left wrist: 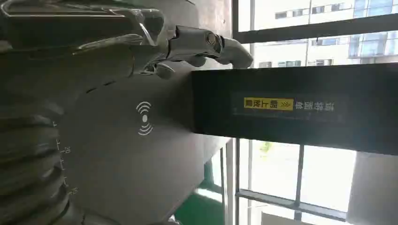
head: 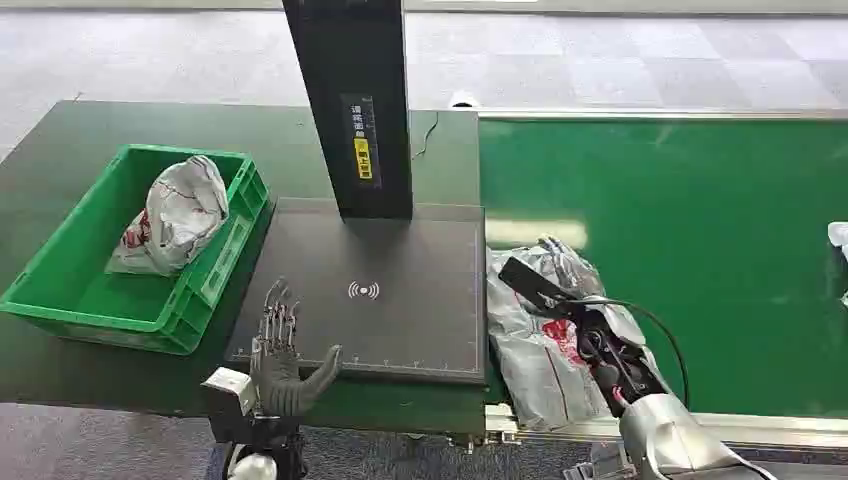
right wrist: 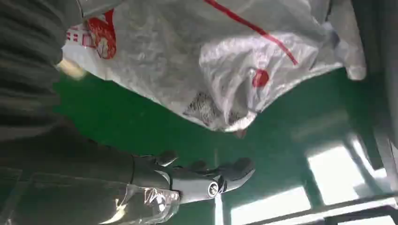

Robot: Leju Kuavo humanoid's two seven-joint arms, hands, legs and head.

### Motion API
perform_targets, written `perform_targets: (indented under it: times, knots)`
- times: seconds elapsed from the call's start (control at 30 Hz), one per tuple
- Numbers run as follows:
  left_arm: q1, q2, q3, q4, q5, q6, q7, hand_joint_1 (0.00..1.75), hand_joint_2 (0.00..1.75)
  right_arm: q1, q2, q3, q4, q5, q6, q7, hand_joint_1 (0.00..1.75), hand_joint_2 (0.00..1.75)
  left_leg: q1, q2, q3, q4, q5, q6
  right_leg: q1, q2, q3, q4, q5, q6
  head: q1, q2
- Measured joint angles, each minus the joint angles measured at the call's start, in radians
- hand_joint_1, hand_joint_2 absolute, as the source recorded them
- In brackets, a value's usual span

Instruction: Moved the parcel from conveyor to table for the left to box.

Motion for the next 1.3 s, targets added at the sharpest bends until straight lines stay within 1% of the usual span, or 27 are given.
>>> perform_targets:
  times: [0.23,0.37,0.53,0.57,0.7,0.73,1.17,1.3]
  knots:
    - [0.000,0.001,-0.003,0.006,0.013,0.010,0.001,0.00,1.75,-0.003,0.006,0.018,0.050,0.013,0.095,0.051,0.00,1.75,0.000,0.000,0.000,0.000,0.000,0.000,0.000,0.000,0.000,0.000,0.000,0.000,0.000,0.000]
    - [-0.002,0.003,-0.005,0.012,0.030,0.019,0.004,0.00,1.75,-0.005,0.006,0.039,0.070,0.032,0.165,0.104,0.00,1.75,0.000,0.000,0.000,0.000,0.000,0.000,0.000,0.000,0.000,0.000,0.000,0.000,0.000,0.000]
    - [-0.012,0.006,-0.018,0.024,0.039,0.020,0.006,0.00,1.75,-0.019,0.006,0.074,0.087,0.046,0.281,0.156,0.00,1.75,0.000,0.000,0.001,0.000,0.000,0.000,0.000,0.000,0.000,0.000,0.000,0.000,0.000,0.000]
    - [-0.018,0.007,-0.021,0.028,0.041,0.020,0.007,0.00,1.75,-0.023,0.006,0.079,0.090,0.047,0.302,0.161,0.12,1.75,0.000,0.000,0.001,0.000,0.000,0.000,0.000,0.000,0.001,0.000,0.000,0.000,0.000,0.000]
    - [-0.038,0.010,-0.026,0.048,0.050,0.026,0.011,0.00,1.75,-0.034,0.004,0.104,0.095,0.054,0.351,0.172,0.12,1.75,0.000,0.000,0.003,0.000,0.000,0.000,0.000,0.000,0.002,0.000,0.000,0.000,0.000,0.000]
    - [-0.039,0.011,-0.027,0.052,0.052,0.028,0.011,0.00,1.75,-0.035,0.003,0.108,0.096,0.054,0.353,0.172,1.75,1.75,0.000,0.000,0.003,0.000,0.000,0.000,0.000,0.000,0.003,0.000,0.000,0.000,0.000,0.000]
    - [-0.036,0.014,-0.031,0.066,0.061,0.039,0.006,0.00,1.75,-0.050,-0.011,0.133,0.099,0.048,0.336,0.161,1.75,1.75,0.000,0.000,0.006,0.000,0.000,0.000,0.000,-0.001,0.005,0.000,0.000,0.000,0.000,0.000]
    - [-0.034,0.016,-0.029,0.062,0.061,0.050,0.007,0.00,1.75,-0.048,-0.010,0.132,0.100,0.016,0.269,0.152,1.75,1.75,0.000,0.000,0.005,0.000,0.000,0.000,0.000,-0.001,0.005,0.000,0.000,0.000,0.000,0.000]
